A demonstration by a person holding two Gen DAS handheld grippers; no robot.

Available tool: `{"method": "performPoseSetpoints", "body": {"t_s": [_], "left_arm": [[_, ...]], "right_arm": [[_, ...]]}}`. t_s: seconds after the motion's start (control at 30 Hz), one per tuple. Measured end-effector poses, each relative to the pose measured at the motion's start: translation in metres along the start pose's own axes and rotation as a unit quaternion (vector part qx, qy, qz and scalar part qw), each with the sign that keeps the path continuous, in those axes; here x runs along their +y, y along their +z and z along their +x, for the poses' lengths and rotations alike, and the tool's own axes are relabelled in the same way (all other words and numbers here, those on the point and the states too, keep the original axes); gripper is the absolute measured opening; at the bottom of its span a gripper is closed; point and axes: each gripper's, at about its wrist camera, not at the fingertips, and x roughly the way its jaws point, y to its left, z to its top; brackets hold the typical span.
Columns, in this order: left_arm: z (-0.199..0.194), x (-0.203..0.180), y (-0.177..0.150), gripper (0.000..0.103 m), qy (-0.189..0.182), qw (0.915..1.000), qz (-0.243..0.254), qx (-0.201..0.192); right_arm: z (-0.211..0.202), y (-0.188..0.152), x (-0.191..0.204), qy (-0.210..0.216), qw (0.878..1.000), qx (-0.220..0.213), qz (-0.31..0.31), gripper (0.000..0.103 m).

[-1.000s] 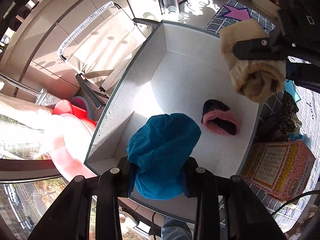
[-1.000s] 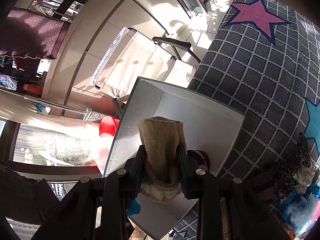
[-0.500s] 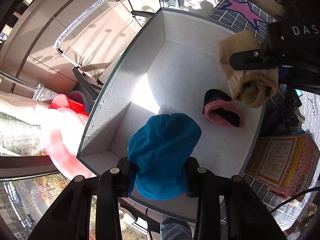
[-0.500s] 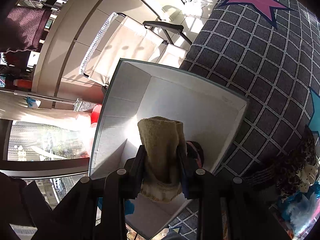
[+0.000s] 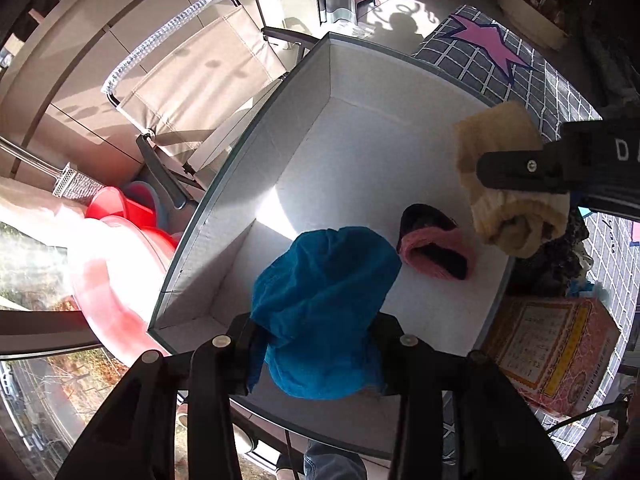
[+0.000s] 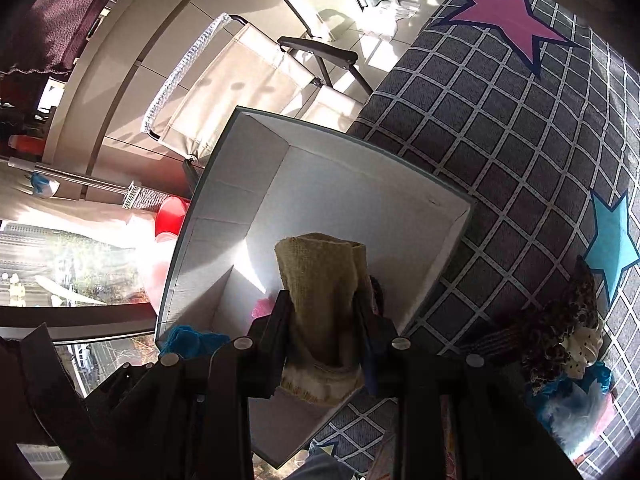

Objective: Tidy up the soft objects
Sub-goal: 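Drop the blue cloth and beige sock into the white box, opening both tools, then move both tools back toward the remaining items on the bedspread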

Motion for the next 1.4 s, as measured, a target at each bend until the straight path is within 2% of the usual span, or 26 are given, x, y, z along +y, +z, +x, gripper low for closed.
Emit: {"method": "performPoseSetpoints", "body": {"t_s": [0.17,0.23,0.27,0.3,0.37,0.4,0.43,0.47,0.5,0.53,0.77,1.1,1.23,1.4], "left_arm": [[-0.004,-0.002,-0.001,0.073,-0.002,0.9999,0.011,-0.003],[-0.005,-0.002,-0.001,0.079,0.001,0.9999,0.013,-0.004],[-0.006,-0.002,-0.002,0.079,-0.001,0.9999,0.012,-0.003],[-0.005,0.0,-0.002,0.079,-0.005,1.0,0.008,0.001],[-0.004,0.003,-0.002,0.081,-0.019,0.9998,0.0,0.008],[-0.004,0.004,-0.002,0.083,-0.022,0.9997,-0.003,0.008],[-0.005,0.005,-0.002,0.086,-0.025,0.9996,-0.004,0.008],[-0.005,0.005,-0.002,0.092,-0.03,0.9995,-0.004,0.01],[-0.005,0.006,-0.002,0.097,-0.037,0.9992,-0.006,0.011],[-0.006,0.007,-0.002,0.103,-0.046,0.9989,-0.009,0.009],[-0.014,0.005,-0.003,0.103,-0.063,0.998,-0.009,-0.007],[-0.034,-0.004,-0.008,0.103,-0.088,0.9961,0.009,-0.01],[-0.044,-0.012,-0.011,0.103,-0.102,0.9943,0.025,-0.014],[-0.06,-0.028,-0.005,0.103,-0.11,0.9923,0.051,-0.026]], "right_arm": [[-0.007,0.001,0.009,-0.011,1.0,-0.003,-0.008,0.032],[-0.011,0.002,0.012,-0.013,1.0,-0.005,-0.012,0.044],[-0.014,0.001,0.015,-0.017,1.0,-0.008,-0.014,0.057],[-0.017,0.001,0.017,-0.021,1.0,-0.012,-0.017,0.062],[-0.022,0.002,0.022,-0.025,0.999,-0.021,-0.021,0.063],[-0.024,0.002,0.023,-0.028,0.999,-0.023,-0.021,0.069],[-0.026,0.002,0.025,-0.032,0.999,-0.026,-0.022,0.08],[-0.028,0.001,0.026,-0.036,0.999,-0.029,-0.023,0.099],[-0.031,0.0,0.028,-0.037,0.998,-0.034,-0.026,0.103],[-0.034,0.0,0.029,-0.039,0.998,-0.037,-0.027,0.103],[-0.048,-0.01,0.029,-0.048,0.997,-0.05,-0.024,0.103],[-0.076,-0.028,0.02,-0.055,0.996,-0.067,-0.007,0.103],[-0.092,-0.036,0.004,-0.06,0.995,-0.075,0.006,0.103],[-0.114,-0.05,-0.035,-0.069,0.993,-0.086,0.043,0.103]]}}
